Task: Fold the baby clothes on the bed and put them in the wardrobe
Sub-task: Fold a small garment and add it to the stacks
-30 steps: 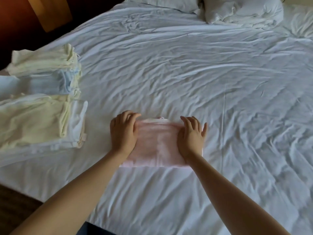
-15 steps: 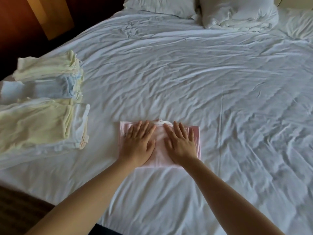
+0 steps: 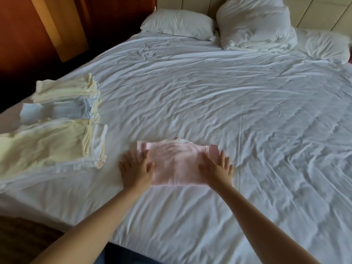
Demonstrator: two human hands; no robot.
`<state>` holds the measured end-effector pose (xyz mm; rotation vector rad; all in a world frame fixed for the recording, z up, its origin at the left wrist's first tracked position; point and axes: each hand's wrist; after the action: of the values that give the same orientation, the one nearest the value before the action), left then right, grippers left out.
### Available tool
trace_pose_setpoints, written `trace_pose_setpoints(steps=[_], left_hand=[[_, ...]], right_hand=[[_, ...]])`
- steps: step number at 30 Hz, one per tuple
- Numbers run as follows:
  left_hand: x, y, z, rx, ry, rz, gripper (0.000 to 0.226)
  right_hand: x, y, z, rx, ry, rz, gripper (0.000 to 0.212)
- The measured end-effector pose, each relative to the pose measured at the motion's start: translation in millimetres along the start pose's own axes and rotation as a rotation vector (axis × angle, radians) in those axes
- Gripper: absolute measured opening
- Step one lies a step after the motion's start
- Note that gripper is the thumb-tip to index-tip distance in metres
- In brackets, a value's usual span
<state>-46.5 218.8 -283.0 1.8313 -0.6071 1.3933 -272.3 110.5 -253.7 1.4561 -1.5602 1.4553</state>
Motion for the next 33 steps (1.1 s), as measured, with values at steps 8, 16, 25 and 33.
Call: trace_pose_setpoints(steps=[8, 16, 25, 33], left_hand=[[25.6, 10.5, 3.6, 0.020, -0.008, -0.312, 0.042], [34.7, 4.7, 8.2, -0.078, -0.005, -0.693, 0.045], [106.0, -29.9, -19.2, -0.150, 0.304, -0.873, 0.052], [192.2, -135.8, -33.2, -0.065, 0.513, -0.863, 0.051]], right_hand=[[14.5, -6.8, 3.5, -0.061, -0.015, 0.122, 0.047], [40.8, -21.0, 0.5, 0.079, 0.060, 0.274, 0.050], [78.3, -82.6, -39.7, 0.244, 0.203, 0.560, 0.052], [72.0, -209.4, -61.7, 0.478, 0.156, 0.697, 0.051]])
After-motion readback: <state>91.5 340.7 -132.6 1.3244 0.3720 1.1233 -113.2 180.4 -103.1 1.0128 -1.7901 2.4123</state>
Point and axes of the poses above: each hand's wrist, its own z-axis towards the middle knuckle, its own x-axis out of the back of the hand, y = z × x, and after that the axes turned 1 degree about -z, right-handed
